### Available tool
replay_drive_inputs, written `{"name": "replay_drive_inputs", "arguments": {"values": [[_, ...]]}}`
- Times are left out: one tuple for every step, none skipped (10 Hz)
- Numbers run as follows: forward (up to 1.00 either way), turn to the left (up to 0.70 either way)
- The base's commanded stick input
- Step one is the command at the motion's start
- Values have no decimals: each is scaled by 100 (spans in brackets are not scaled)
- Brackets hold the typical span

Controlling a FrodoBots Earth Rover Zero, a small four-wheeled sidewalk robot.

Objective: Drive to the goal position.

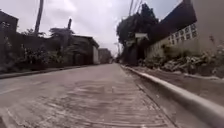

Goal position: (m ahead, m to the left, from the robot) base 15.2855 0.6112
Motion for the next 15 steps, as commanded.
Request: {"name": "replay_drive_inputs", "arguments": {"values": [[100, -40], [100, -39], [100, -15], [100, -2], [100, 0], [100, 0], [100, 0], [100, 0], [100, 0], [100, 0], [100, 0], [100, 0], [100, 0], [100, 0], [100, 0]]}}
